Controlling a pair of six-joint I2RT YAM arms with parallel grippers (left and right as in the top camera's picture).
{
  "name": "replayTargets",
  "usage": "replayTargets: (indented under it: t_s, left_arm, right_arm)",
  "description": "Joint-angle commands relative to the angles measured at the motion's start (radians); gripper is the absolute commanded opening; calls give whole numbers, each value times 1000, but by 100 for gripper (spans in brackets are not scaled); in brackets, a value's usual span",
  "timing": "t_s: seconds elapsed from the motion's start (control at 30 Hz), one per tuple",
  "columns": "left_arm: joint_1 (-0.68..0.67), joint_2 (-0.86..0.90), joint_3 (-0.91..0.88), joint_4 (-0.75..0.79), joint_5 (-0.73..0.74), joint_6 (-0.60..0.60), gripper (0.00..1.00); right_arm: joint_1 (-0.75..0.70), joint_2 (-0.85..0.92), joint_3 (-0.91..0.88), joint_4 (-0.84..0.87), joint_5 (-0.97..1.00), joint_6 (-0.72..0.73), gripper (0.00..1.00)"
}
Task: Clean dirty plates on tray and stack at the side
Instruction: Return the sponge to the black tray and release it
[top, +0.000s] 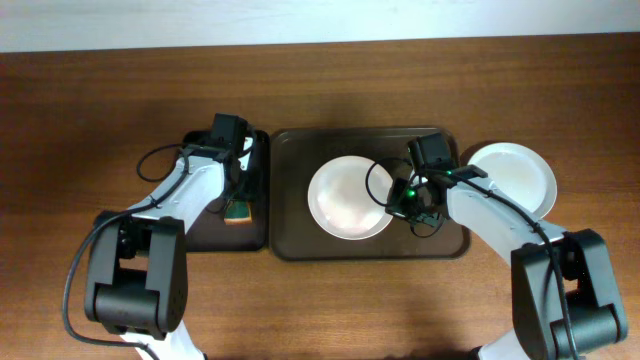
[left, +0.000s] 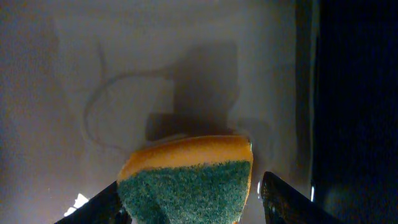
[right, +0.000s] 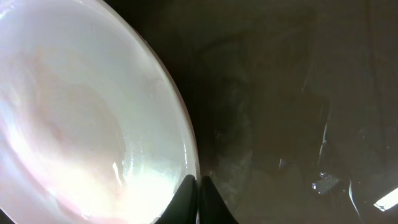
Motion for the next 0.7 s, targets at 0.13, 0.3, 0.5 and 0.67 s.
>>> replayTargets:
  t_s: [0.13, 0.3, 0.5, 0.67]
  left_arm:
    - [3, 3, -4, 13, 7, 15, 0]
    - [5, 3, 69, -39, 7, 16, 0]
    - [4, 3, 87, -167, 12, 15, 58]
    - [3, 3, 35, -198, 44, 7, 58]
  right_arm:
    - [7, -14, -2, -6, 12, -10, 5]
    - [7, -14, -2, -7, 12, -10, 4]
    - [7, -14, -2, -9, 12, -10, 5]
    - [7, -14, -2, -9, 12, -10, 5]
